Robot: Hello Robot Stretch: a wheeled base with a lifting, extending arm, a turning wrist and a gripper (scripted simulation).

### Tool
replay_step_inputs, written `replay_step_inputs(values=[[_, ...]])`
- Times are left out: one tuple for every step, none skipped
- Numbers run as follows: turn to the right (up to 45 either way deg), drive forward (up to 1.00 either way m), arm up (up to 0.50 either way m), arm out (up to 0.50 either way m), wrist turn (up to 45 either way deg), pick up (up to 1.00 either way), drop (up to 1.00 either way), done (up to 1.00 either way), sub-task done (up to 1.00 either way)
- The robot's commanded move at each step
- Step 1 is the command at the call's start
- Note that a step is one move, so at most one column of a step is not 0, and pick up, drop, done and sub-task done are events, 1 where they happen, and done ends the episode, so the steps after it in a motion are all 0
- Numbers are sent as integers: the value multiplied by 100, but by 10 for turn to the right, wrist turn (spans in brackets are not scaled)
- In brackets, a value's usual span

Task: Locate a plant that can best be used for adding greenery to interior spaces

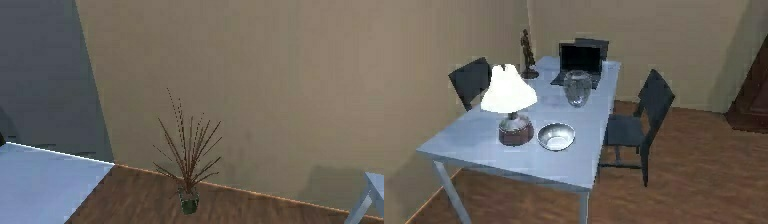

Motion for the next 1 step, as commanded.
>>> replay_step_inputs(values=[[0,0,0,0,0,0,0,100,0]])
